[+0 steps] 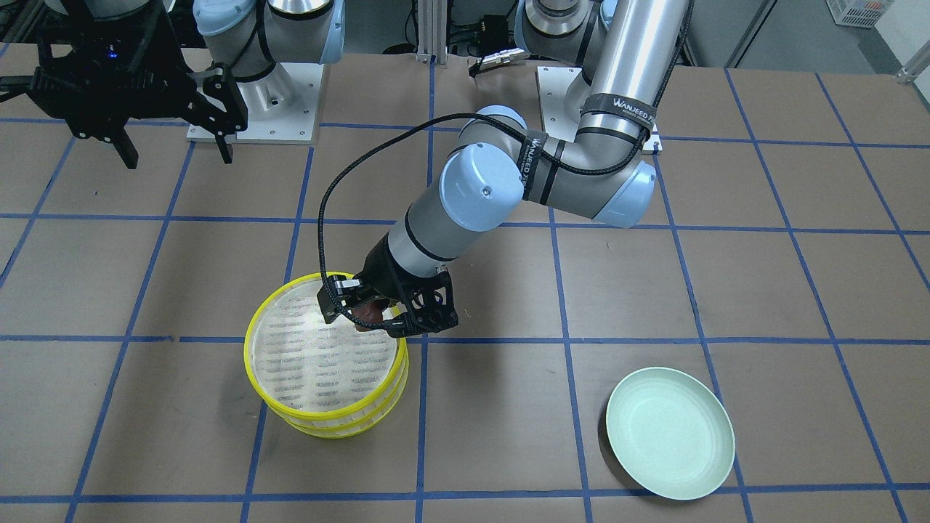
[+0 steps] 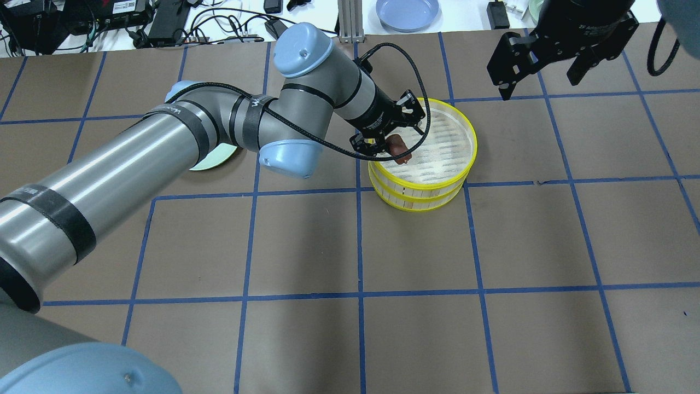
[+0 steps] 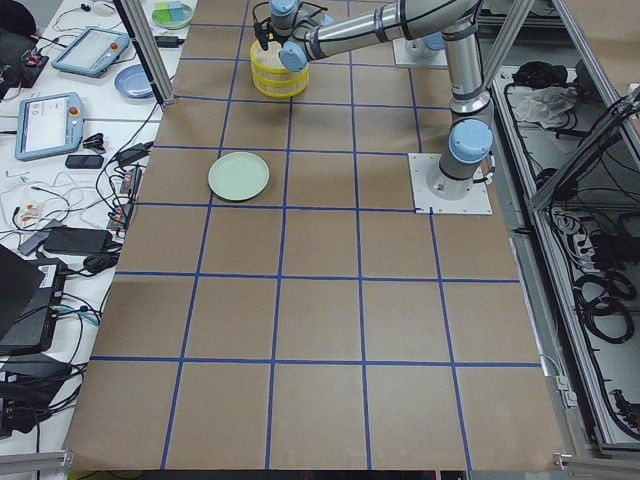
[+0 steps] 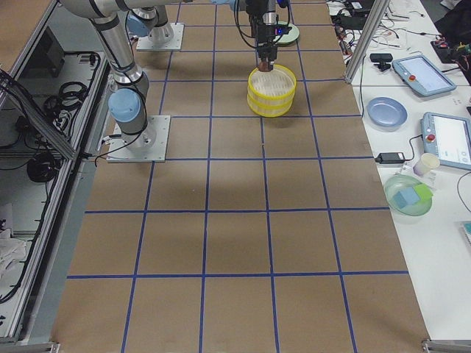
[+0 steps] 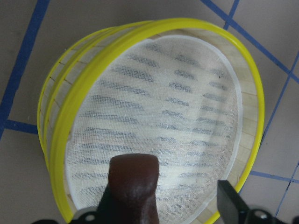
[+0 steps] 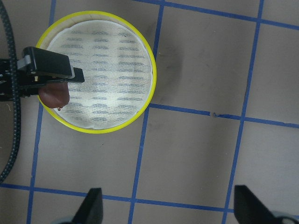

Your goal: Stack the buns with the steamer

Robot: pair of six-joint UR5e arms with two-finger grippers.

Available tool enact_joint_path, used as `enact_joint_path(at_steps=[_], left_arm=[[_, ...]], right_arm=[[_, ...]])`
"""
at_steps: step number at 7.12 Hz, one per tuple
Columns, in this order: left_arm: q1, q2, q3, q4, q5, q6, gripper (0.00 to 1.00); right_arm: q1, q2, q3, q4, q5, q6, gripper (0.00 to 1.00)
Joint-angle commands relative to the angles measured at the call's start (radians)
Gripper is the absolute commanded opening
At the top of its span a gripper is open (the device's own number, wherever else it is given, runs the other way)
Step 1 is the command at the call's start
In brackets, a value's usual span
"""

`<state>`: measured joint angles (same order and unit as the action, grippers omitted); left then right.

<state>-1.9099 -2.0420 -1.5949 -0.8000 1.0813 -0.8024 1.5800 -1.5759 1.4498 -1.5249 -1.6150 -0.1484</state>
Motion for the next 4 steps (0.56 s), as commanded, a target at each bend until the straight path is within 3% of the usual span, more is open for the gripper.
enact_joint_path(at_steps=[1, 3, 4], left_arm=[[-0.009, -0.001, 0.009, -0.002, -0.038, -0.004, 1.0], [-0.008, 0.02, 0.015, -0.013, -0.028, 0.052, 1.0], [0.021, 0.049, 0.029, -0.098, -0.017, 0.165, 1.0]], right_arm=[[0.0, 0.001, 0.007, -0.003, 0.029, 0.003, 1.0], [0.0, -0.001, 0.01, -0.006, 0.029, 0.007, 1.0], [0.0, -0.001, 0.011, -0.015, 0.029, 0.007, 1.0]])
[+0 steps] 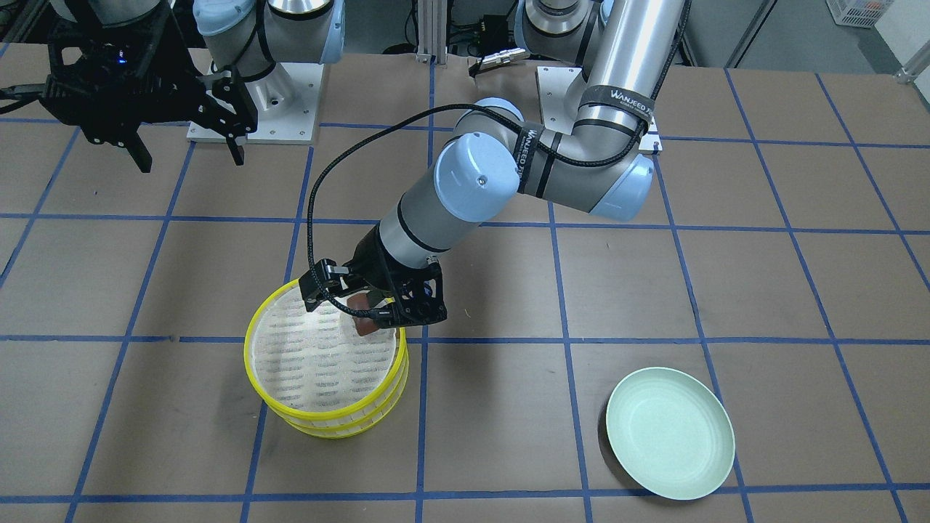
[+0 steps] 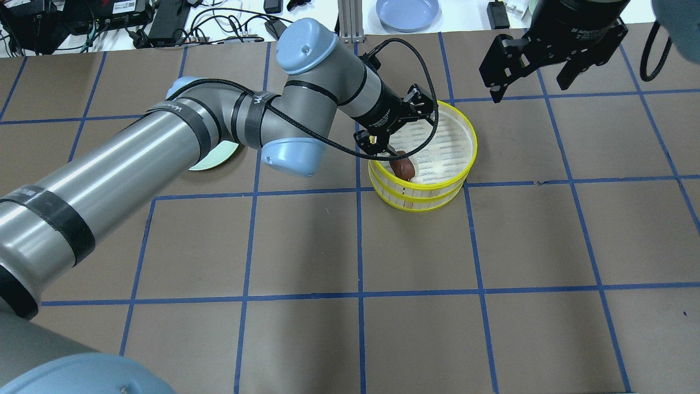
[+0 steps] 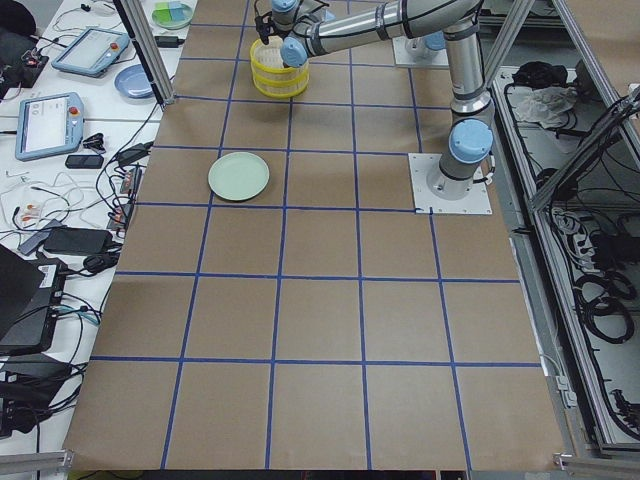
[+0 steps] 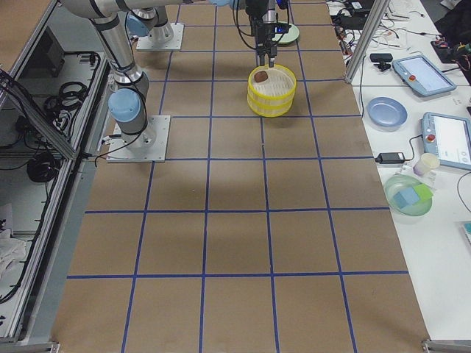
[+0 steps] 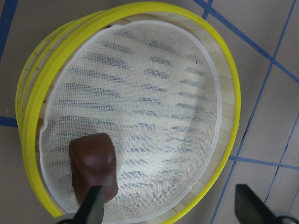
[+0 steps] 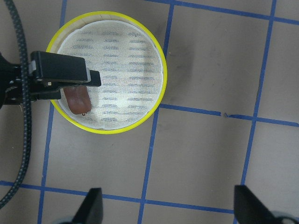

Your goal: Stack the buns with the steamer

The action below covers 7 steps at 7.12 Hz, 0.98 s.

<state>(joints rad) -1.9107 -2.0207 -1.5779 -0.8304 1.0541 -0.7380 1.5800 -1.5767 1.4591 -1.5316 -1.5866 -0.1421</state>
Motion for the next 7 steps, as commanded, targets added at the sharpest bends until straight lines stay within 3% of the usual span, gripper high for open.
enact_joint_path(at_steps=[1, 2, 4, 7], left_arm=[[0.086, 0.06, 0.039, -0.185, 0.086, 0.255, 1.0], [0.122, 0.094, 0.048, -0.279, 0.142, 0.457, 1.0], [0.214, 0.172, 0.05, -0.376, 0.388, 0.59, 1.0], [0.337, 0.304, 0.05, -0.548, 0.423, 0.623, 1.0]], right_arm=[[0.0, 0.0, 0.001, -0.009, 0.0, 0.002, 1.0], [0.0, 0.0, 0.003, -0.01, 0.0, 0.006, 1.0], [0.0, -0.002, 0.003, -0.01, 0.002, 0.028, 1.0], [0.0, -0.009, 0.003, -0.019, 0.0, 0.14, 1.0]])
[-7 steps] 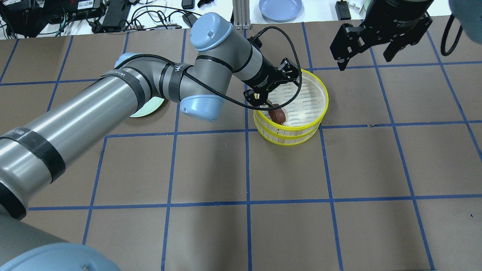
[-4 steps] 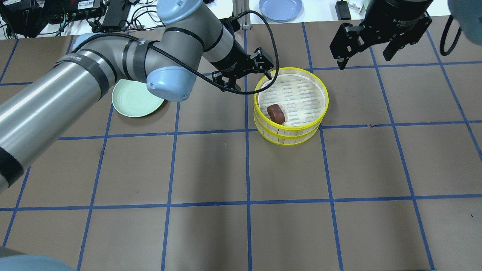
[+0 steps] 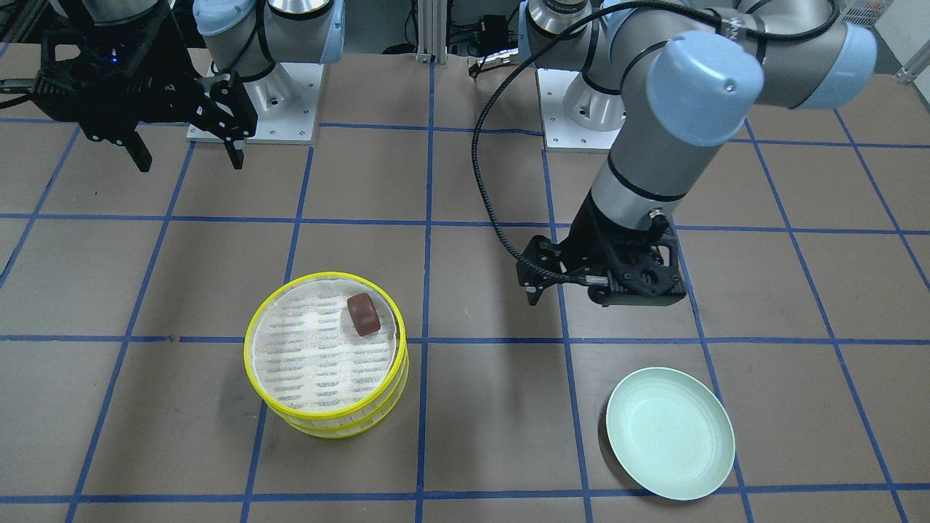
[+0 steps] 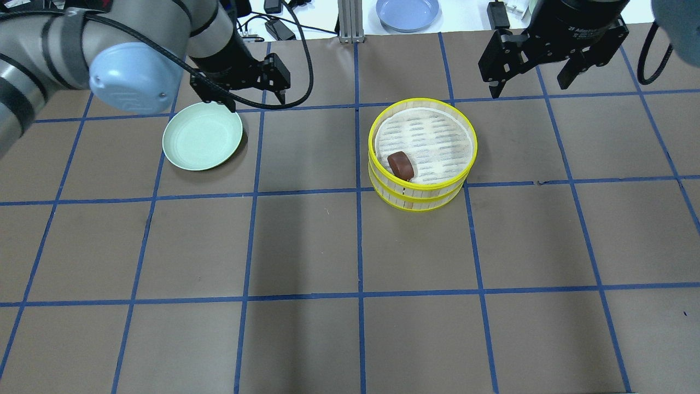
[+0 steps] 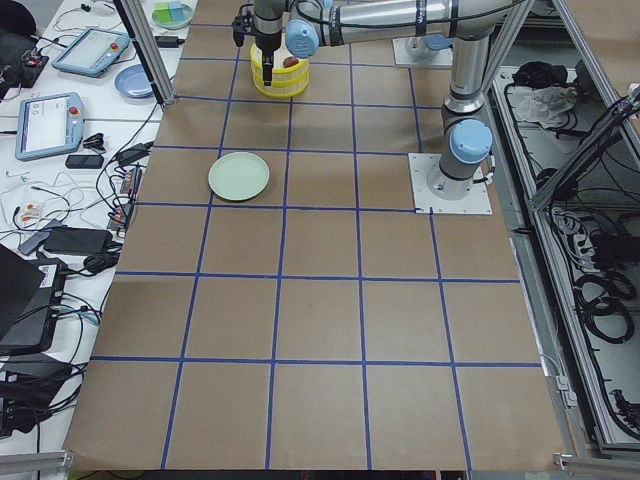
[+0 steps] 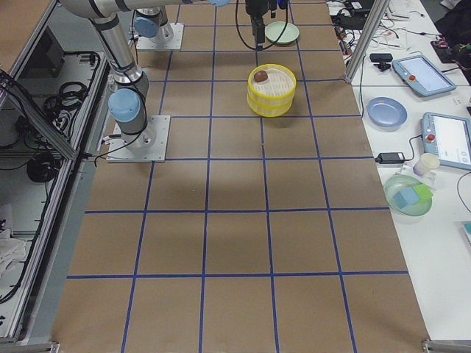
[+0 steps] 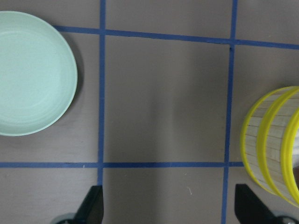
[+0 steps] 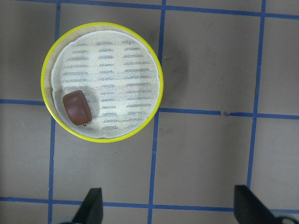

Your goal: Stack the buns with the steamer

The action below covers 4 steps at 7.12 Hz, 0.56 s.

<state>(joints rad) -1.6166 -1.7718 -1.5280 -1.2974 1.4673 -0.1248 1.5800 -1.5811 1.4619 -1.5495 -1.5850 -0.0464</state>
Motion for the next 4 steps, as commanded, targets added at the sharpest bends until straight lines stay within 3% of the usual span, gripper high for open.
enact_joint_path(at_steps=[1, 4], left_arm=[[0.07, 0.096, 0.0, -0.085, 0.015, 0.04, 1.0], [0.121, 0.175, -0.006, -0.155, 0.1, 0.152, 1.0]], right_arm=[[0.0, -0.005, 0.0, -0.001, -0.001, 0.072, 1.0], [0.0, -0.005, 0.0, 0.002, 0.0, 0.071, 1.0]])
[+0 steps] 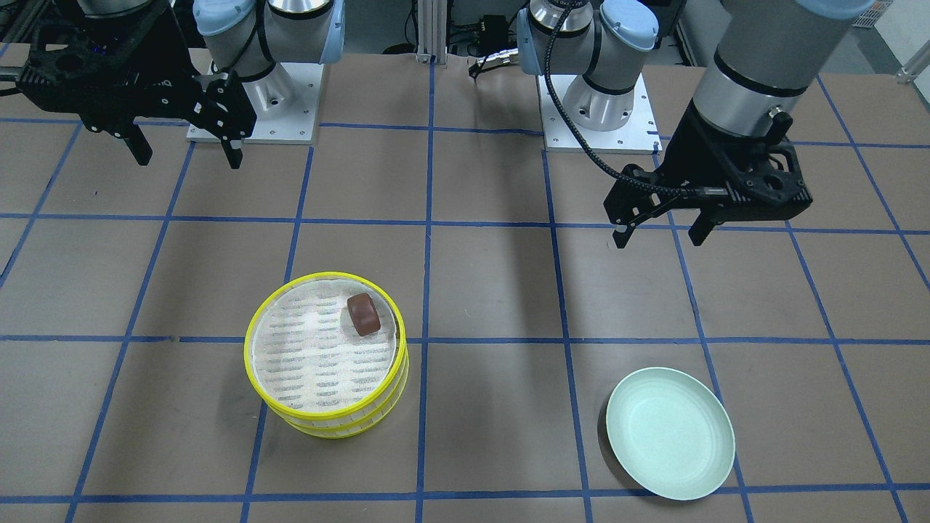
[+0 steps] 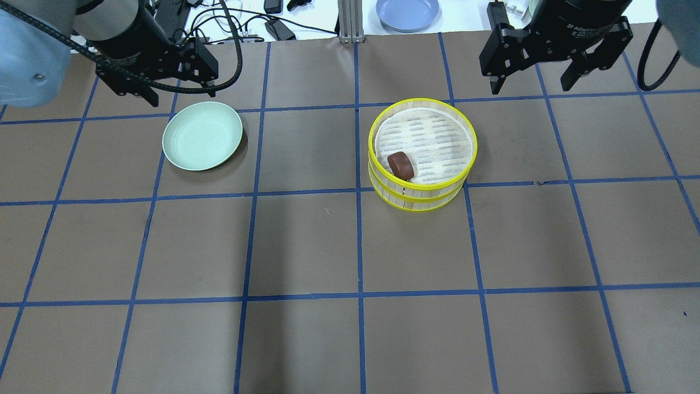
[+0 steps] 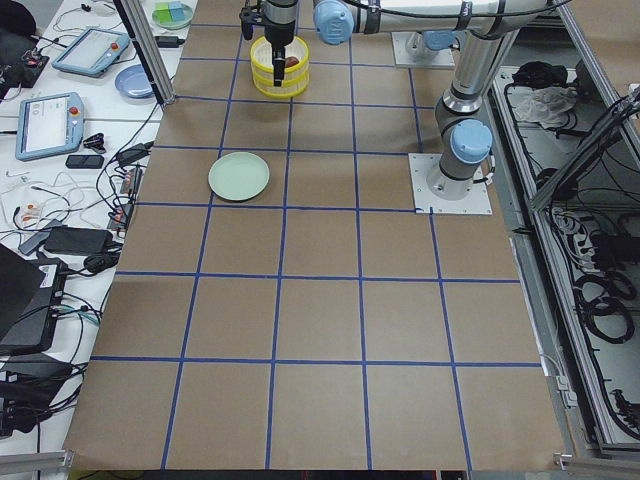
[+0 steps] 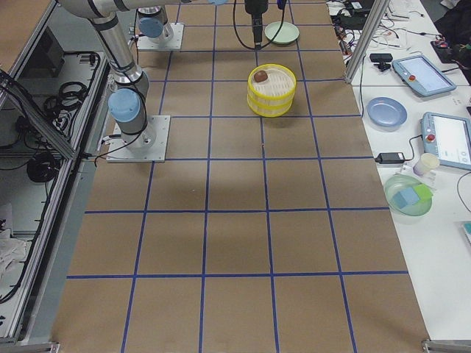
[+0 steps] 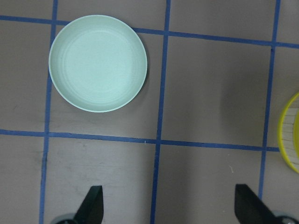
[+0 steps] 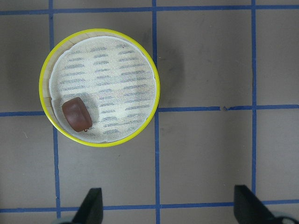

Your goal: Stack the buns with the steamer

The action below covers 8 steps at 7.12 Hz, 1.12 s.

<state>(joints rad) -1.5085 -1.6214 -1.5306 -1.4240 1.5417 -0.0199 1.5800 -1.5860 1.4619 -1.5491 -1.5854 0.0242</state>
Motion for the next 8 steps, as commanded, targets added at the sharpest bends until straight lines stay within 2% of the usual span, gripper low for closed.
enact_joint_path(at_steps=[1, 3, 4, 5, 8], left_arm=[[0.013, 0.04, -0.008, -0.05, 0.037, 0.06, 1.0], [0.013, 0.046, -0.02, -0.082, 0.076, 0.064, 1.0], [0.013, 0.052, -0.02, -0.119, 0.11, 0.064, 1.0], [0.013, 0.052, -0.02, -0.121, 0.11, 0.064, 1.0], [0.014, 0.052, -0.022, -0.125, 0.11, 0.064, 1.0]], right_arm=[[-0.002, 0.0, 0.0, 0.006, 0.001, -0.009, 1.0], [-0.008, 0.001, -0.002, 0.006, 0.068, -0.009, 1.0], [-0.006, 0.0, -0.002, 0.006, 0.056, -0.01, 1.0], [-0.006, 0.0, -0.002, 0.004, 0.018, -0.013, 1.0], [-0.005, 0.004, 0.002, 0.009, -0.013, -0.016, 1.0]])
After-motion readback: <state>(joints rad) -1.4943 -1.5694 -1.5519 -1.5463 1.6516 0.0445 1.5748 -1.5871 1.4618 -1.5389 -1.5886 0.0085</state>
